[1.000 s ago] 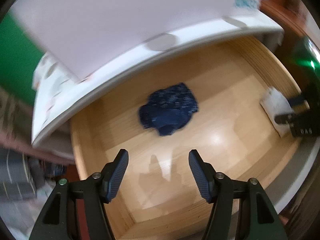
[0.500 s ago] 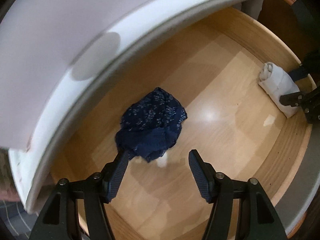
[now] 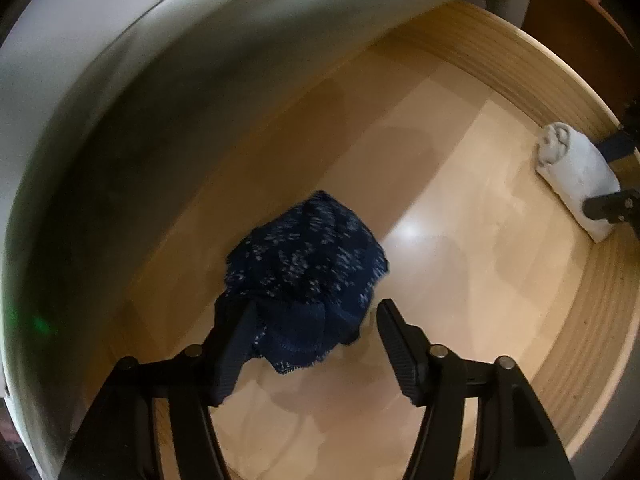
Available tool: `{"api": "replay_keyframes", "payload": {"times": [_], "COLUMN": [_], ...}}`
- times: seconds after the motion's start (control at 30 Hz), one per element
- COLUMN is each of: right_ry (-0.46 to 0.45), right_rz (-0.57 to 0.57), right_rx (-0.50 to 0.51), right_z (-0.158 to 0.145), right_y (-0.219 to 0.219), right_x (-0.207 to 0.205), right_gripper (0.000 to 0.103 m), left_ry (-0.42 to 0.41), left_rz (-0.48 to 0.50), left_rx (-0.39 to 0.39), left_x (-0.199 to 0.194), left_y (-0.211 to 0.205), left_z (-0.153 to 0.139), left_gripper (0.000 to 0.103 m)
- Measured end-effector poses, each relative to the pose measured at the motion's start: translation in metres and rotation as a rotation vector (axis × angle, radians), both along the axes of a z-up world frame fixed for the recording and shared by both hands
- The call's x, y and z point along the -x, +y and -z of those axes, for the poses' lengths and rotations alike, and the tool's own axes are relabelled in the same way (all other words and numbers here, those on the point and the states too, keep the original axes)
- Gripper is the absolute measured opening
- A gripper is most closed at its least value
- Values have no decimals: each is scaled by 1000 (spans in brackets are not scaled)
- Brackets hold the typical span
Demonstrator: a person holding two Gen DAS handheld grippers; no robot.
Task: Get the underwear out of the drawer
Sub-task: 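Lower the left gripper onto the navy patterned underwear and grasp it, then lift the navy underwear with the left gripper while the right gripper holds the white sock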
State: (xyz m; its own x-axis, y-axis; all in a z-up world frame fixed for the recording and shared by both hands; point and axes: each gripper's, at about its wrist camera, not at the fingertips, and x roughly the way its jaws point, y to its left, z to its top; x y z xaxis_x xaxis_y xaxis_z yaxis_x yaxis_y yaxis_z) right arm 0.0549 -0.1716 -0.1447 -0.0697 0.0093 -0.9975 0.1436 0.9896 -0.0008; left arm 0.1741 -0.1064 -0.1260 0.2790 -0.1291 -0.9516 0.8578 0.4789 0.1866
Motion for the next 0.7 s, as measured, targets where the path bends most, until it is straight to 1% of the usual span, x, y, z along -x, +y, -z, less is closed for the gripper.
{"api": "replay_keyframes", "payload": {"times": [0.03, 0.17, 0.27, 0.47, 0.57, 0.7], "right_ry": [2, 8, 10, 9, 8, 5], "right_rz": [-1, 3, 0, -1, -3, -6], "right_rx": [3, 5, 3, 7, 7, 7], "right_z": [1, 2, 3, 4, 4, 4], "right_y": [0, 2, 3, 4, 5, 7], "right_x": [0, -5, -7, -9, -8, -8], "right_gripper": [47, 48, 49, 49, 49, 49], "left_ry": [-13, -29, -39, -8, 10, 41], "left_rz": [11, 24, 20, 13, 16, -7], "left_rx": [-5, -11, -8, -33, -59, -99], "left_x": [-1, -6, -7, -11, -11, -12], "left_y": [0, 1, 2, 5, 6, 0], "left_z": [1, 6, 7, 9, 10, 14], "left_gripper": [51, 39, 33, 28, 27, 27]}}
